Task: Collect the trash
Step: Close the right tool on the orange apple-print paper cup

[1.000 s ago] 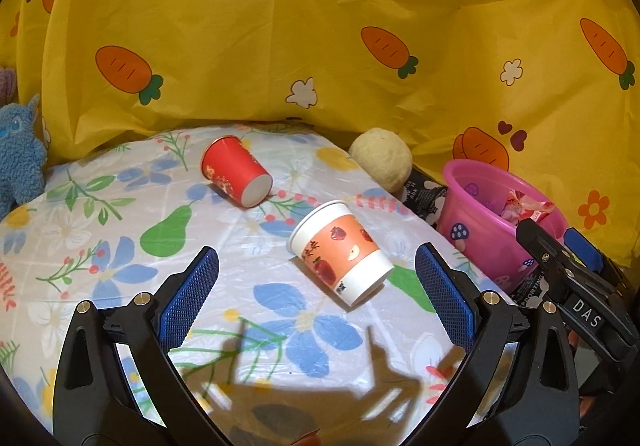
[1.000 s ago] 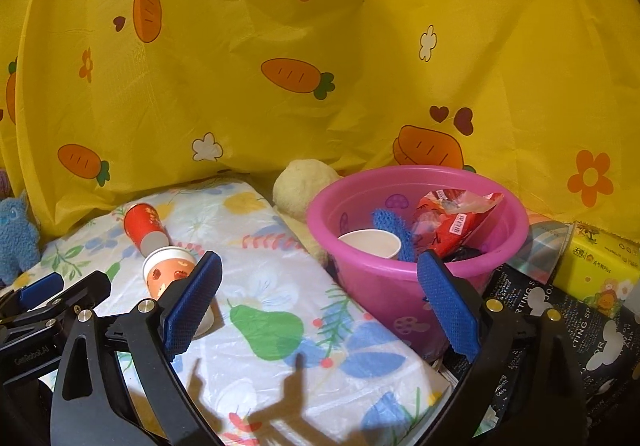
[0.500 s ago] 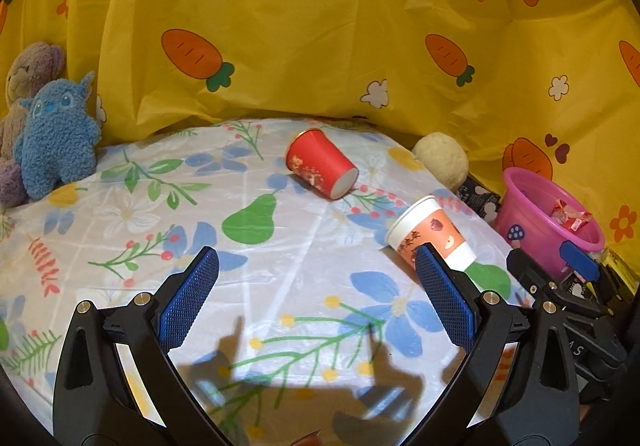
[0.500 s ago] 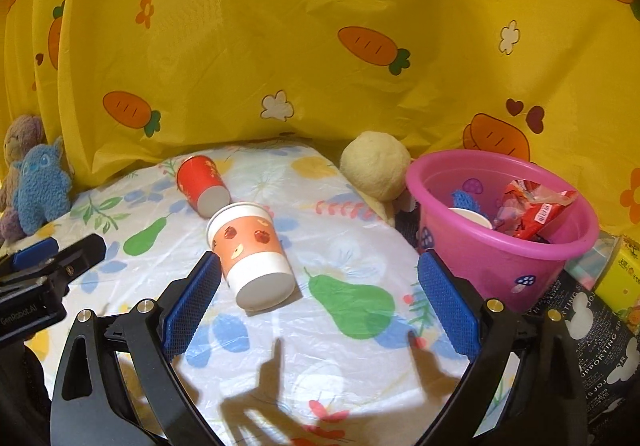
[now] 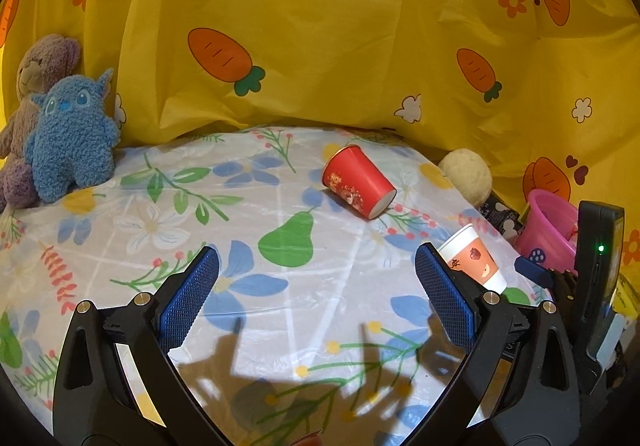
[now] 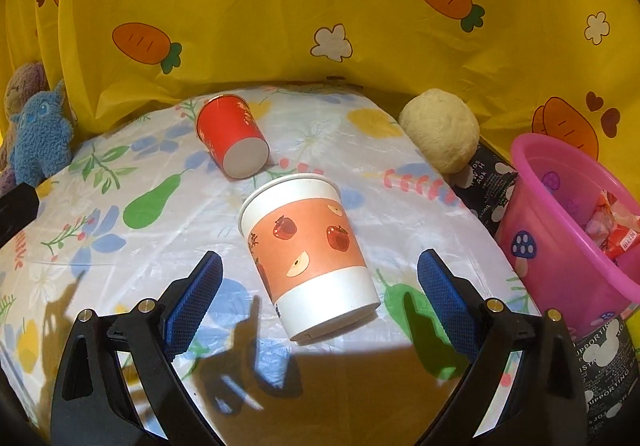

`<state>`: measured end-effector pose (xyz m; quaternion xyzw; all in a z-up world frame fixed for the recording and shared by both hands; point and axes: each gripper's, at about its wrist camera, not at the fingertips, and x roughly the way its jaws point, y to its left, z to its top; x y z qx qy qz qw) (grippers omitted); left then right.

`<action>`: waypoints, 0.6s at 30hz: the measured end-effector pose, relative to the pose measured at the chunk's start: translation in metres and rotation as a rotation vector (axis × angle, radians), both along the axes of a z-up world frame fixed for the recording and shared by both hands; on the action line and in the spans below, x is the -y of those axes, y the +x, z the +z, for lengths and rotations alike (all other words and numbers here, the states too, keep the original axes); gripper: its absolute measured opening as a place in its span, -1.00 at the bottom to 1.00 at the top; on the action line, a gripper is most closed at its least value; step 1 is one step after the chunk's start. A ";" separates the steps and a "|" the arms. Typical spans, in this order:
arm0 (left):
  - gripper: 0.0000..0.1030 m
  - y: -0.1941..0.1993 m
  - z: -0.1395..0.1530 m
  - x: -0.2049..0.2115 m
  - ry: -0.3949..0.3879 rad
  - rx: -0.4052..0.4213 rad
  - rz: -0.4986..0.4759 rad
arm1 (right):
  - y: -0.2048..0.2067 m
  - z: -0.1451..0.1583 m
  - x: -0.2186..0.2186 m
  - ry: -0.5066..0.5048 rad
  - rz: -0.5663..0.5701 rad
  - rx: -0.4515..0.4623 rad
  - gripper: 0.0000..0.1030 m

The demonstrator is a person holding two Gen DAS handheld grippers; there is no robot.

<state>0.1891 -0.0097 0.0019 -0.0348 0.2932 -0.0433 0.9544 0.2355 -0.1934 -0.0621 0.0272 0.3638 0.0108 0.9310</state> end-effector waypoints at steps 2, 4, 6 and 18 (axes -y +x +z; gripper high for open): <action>0.88 0.005 0.001 0.002 0.002 -0.004 -0.005 | 0.005 -0.002 0.000 -0.002 0.002 -0.013 0.75; 0.88 0.011 0.000 0.004 0.001 -0.012 -0.013 | 0.009 -0.005 -0.002 -0.006 0.007 -0.035 0.62; 0.88 0.017 -0.002 0.008 0.008 -0.017 -0.019 | 0.014 -0.009 -0.003 -0.007 0.018 -0.056 0.32; 0.88 0.059 -0.018 0.039 0.014 -0.056 -0.043 | 0.006 0.004 0.029 0.040 -0.118 0.082 0.23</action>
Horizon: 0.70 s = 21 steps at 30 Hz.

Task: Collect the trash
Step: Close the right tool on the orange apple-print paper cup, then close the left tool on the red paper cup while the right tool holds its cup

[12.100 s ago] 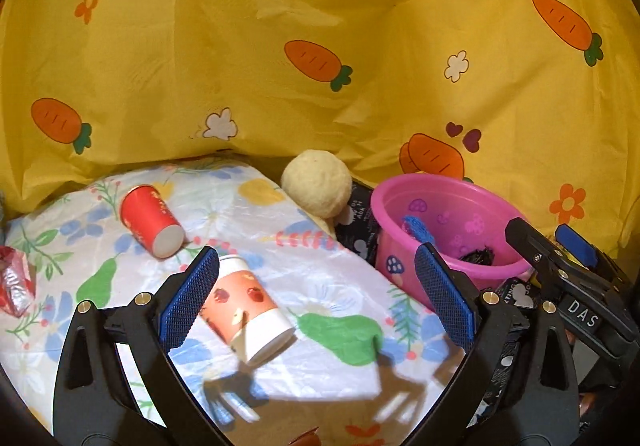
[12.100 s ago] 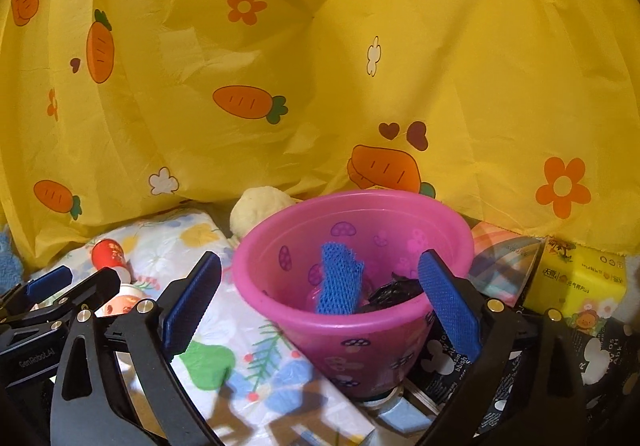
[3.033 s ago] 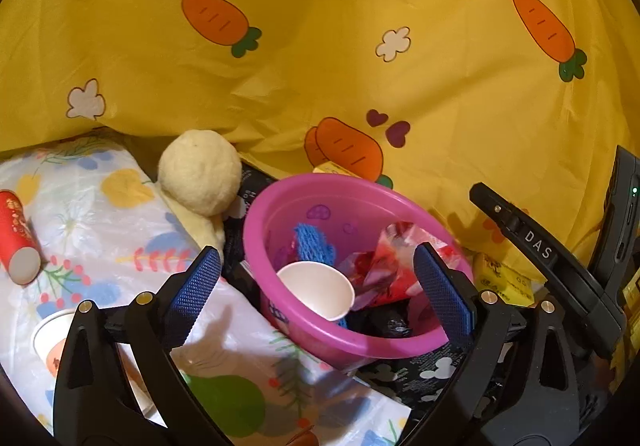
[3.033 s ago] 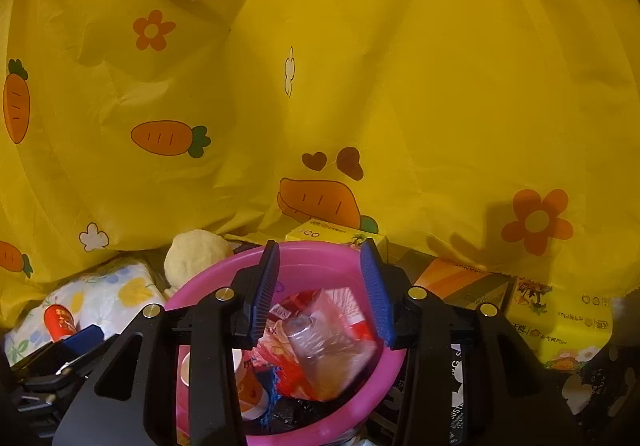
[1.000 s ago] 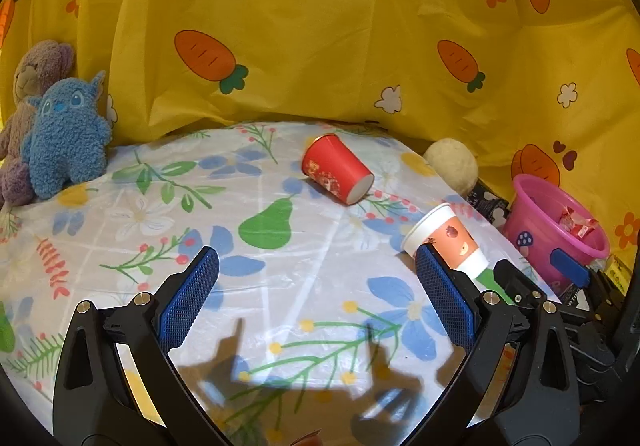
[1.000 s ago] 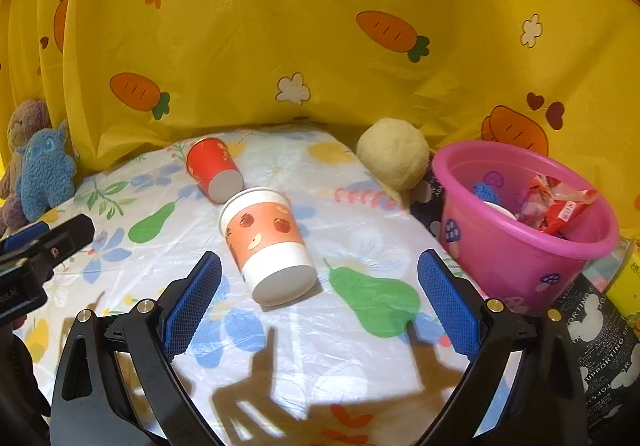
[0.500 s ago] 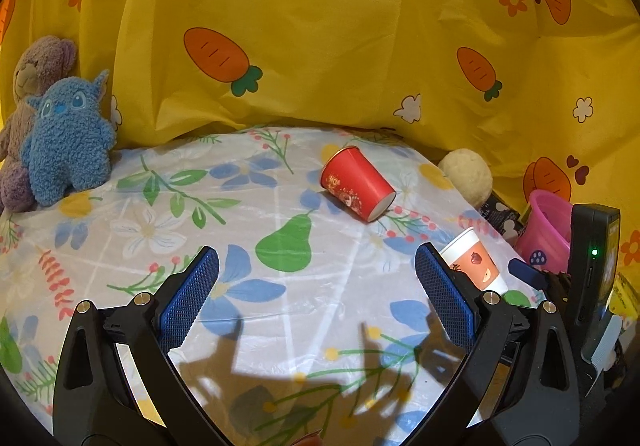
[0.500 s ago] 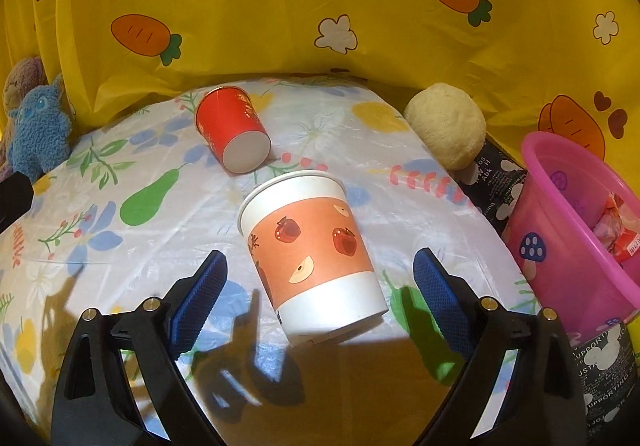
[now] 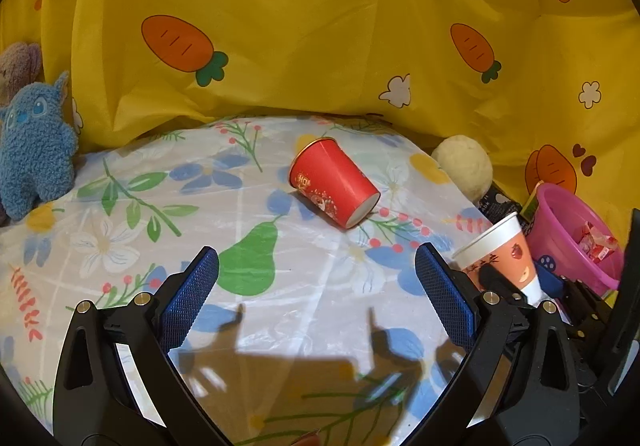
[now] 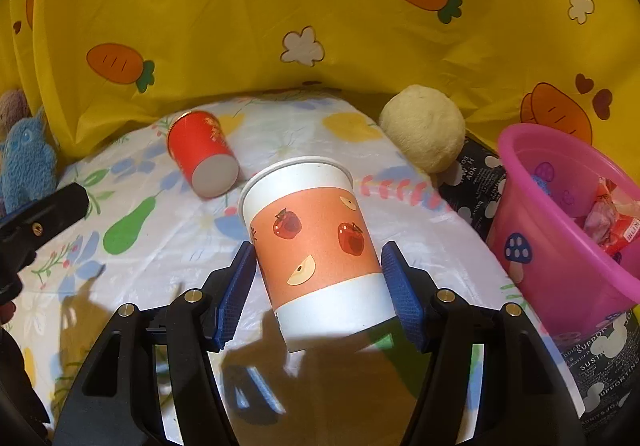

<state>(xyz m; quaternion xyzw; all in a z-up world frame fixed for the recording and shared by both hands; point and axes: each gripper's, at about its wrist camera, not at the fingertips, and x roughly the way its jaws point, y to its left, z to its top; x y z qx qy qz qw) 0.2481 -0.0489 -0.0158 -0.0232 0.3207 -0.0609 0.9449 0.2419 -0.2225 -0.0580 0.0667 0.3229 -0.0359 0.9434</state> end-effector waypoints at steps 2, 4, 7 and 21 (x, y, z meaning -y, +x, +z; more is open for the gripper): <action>0.88 0.012 -0.002 0.005 -0.015 -0.008 0.004 | -0.002 0.007 0.009 -0.004 -0.040 0.040 0.23; 0.88 0.026 -0.004 0.012 -0.022 -0.021 0.010 | -0.003 0.014 0.017 -0.010 -0.077 0.076 0.23; 0.88 0.049 -0.008 0.025 -0.019 -0.030 0.012 | -0.001 0.019 0.027 0.008 -0.100 0.099 0.23; 0.84 0.137 -0.045 0.055 0.007 -0.117 0.038 | 0.008 0.027 0.049 0.037 -0.137 0.146 0.24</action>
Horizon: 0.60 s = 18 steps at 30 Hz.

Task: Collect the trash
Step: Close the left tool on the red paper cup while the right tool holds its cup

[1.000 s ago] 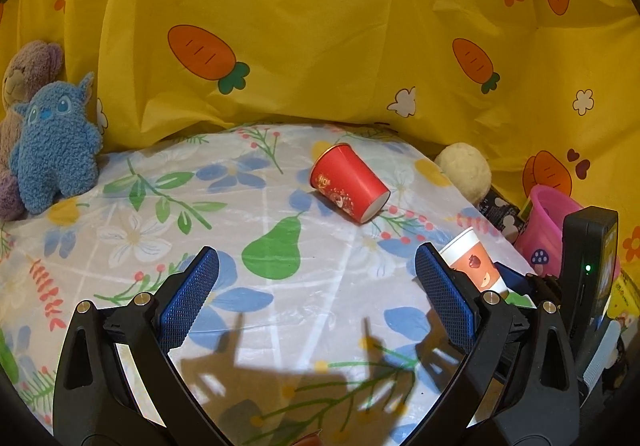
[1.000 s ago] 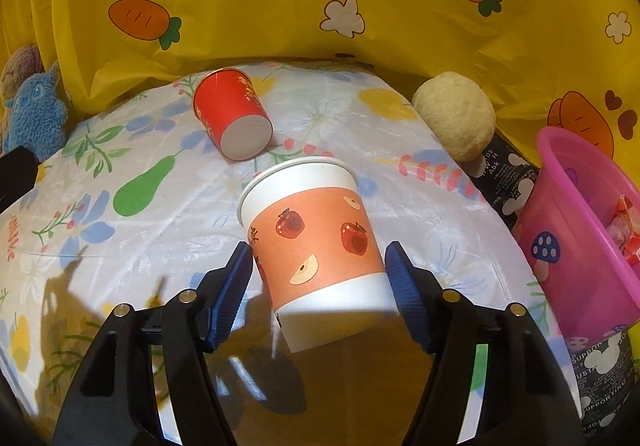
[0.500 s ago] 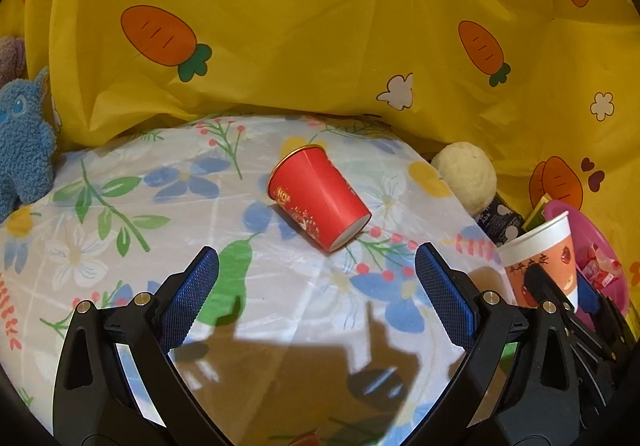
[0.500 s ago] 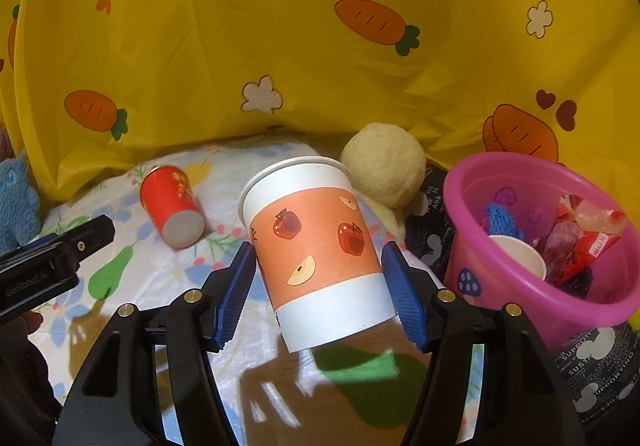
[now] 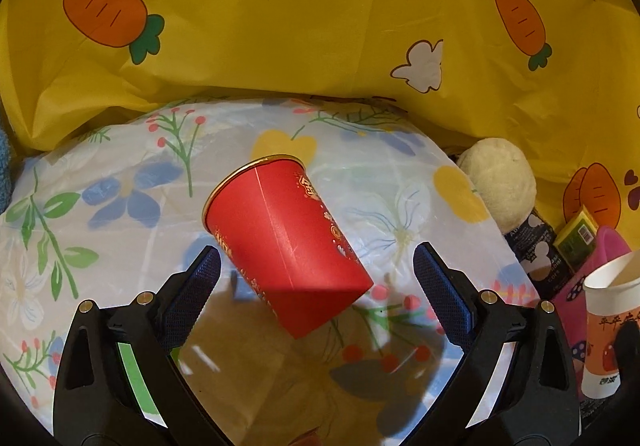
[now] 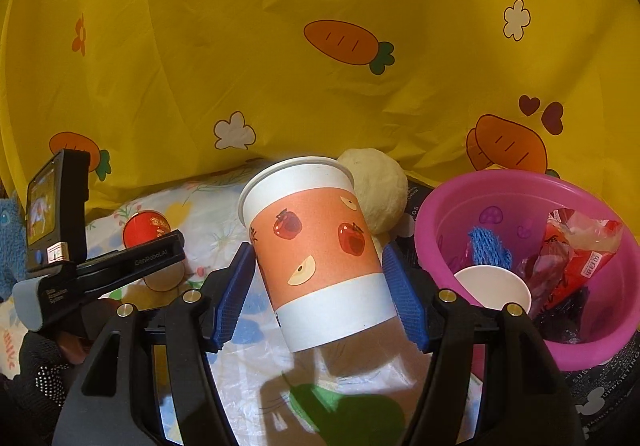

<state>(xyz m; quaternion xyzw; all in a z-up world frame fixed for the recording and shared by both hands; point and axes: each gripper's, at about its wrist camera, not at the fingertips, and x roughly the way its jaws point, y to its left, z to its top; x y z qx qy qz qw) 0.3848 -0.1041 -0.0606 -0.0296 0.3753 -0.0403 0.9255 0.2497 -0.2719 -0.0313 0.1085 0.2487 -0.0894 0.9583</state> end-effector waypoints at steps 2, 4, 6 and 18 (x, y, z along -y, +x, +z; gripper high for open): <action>0.77 0.005 -0.003 0.002 0.010 -0.010 -0.004 | 0.000 0.000 0.001 0.004 0.001 0.004 0.25; 0.55 0.009 -0.008 0.002 0.016 -0.024 -0.006 | 0.001 0.000 0.001 0.004 0.002 0.005 0.25; 0.40 0.013 -0.013 0.002 0.030 -0.046 -0.009 | 0.002 -0.001 0.000 0.004 0.005 0.007 0.25; 0.16 0.006 -0.015 -0.006 -0.012 -0.034 -0.032 | -0.003 -0.001 0.002 0.013 0.006 0.011 0.25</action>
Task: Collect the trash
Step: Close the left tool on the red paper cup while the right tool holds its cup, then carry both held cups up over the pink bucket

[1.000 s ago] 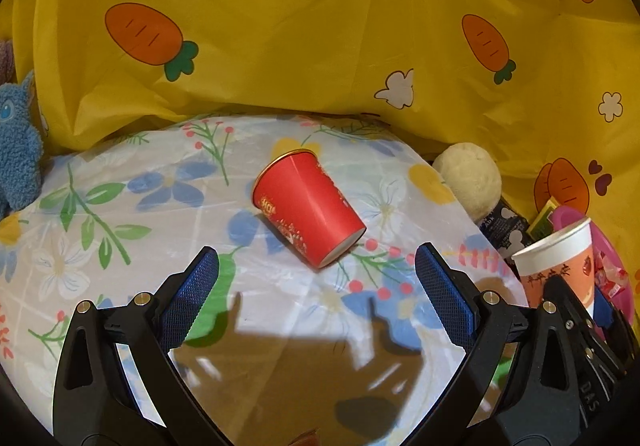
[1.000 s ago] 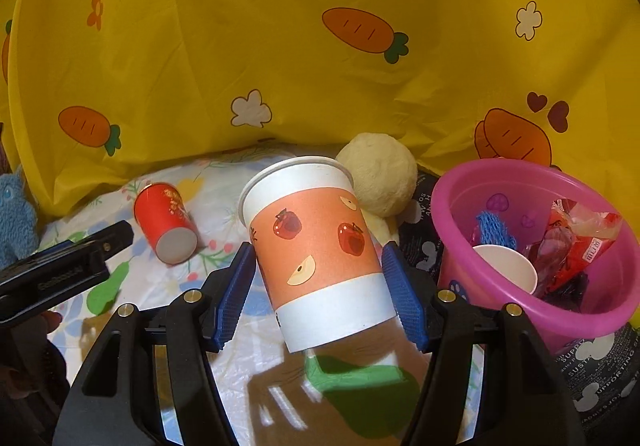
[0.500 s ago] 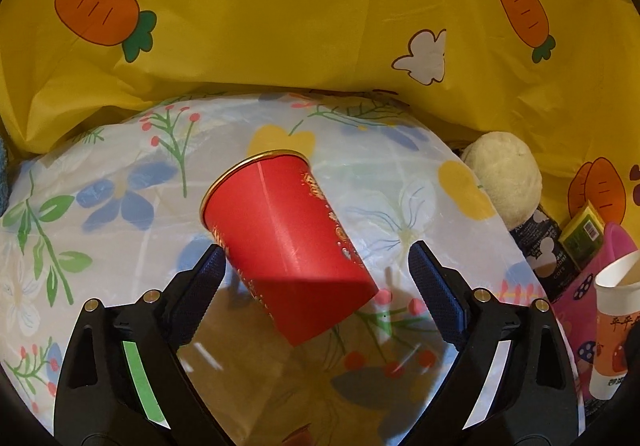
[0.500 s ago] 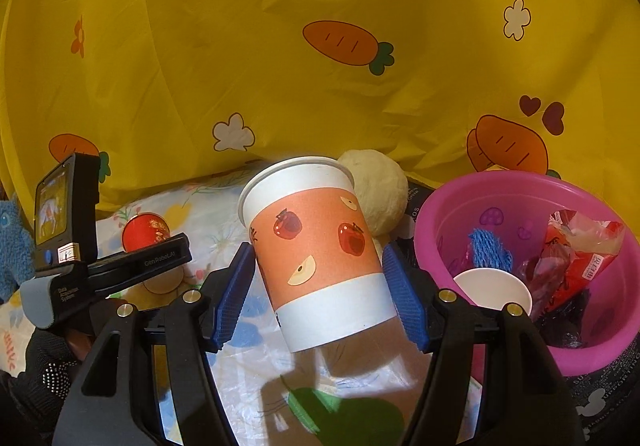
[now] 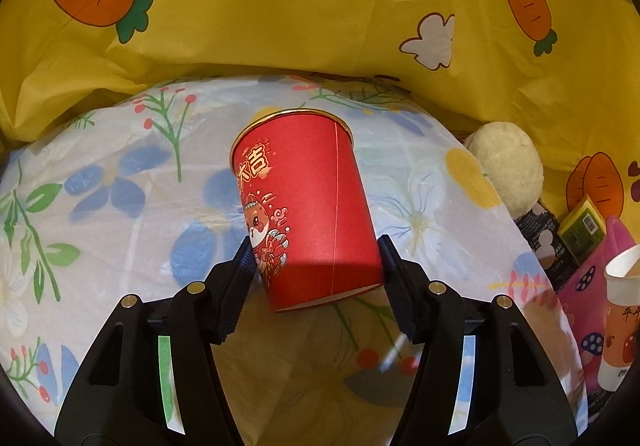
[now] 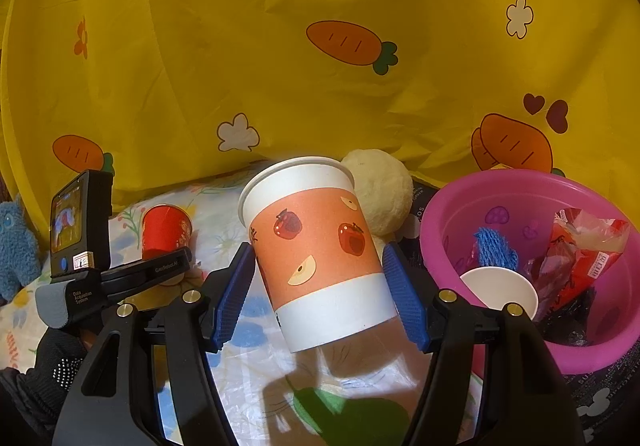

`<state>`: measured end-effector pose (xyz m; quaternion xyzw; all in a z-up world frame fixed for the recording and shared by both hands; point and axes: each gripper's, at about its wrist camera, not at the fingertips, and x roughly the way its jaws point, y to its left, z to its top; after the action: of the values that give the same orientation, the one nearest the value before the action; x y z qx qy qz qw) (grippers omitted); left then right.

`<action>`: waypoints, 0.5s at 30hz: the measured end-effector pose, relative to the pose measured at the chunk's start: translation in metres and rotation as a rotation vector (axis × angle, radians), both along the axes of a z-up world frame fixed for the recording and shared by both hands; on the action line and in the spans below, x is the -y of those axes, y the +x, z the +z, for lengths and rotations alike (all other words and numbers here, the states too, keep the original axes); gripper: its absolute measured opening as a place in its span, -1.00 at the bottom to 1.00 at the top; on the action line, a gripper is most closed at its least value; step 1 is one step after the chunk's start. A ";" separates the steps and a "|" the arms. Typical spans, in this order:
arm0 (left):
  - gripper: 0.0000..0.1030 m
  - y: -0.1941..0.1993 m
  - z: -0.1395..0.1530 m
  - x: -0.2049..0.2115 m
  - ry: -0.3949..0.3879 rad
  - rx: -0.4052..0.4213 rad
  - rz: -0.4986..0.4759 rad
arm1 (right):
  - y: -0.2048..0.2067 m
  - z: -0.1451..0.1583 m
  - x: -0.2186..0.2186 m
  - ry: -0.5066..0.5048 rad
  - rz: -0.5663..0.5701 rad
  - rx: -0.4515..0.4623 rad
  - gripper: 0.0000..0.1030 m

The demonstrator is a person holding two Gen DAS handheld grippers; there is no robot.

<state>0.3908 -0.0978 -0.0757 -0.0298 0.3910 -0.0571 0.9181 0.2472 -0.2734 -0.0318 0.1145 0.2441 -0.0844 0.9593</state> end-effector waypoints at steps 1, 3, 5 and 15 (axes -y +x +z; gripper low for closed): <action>0.16 -0.004 0.003 0.002 0.002 0.010 -0.011 | -0.002 0.001 0.001 0.002 -0.003 0.003 0.25; 0.16 -0.014 0.011 0.006 0.006 0.036 -0.035 | -0.007 0.004 0.003 0.003 -0.007 0.011 0.25; 0.16 -0.028 0.021 0.011 0.009 0.066 -0.059 | -0.013 0.007 0.006 -0.001 -0.011 0.020 0.25; 0.16 -0.104 0.068 0.053 -0.007 0.188 -0.212 | -0.058 0.027 0.027 0.001 -0.062 0.073 0.25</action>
<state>0.2871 -0.1511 -0.0077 0.0137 0.3041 -0.1578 0.9394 0.1889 -0.3008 -0.0050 0.1253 0.2054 -0.1099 0.9644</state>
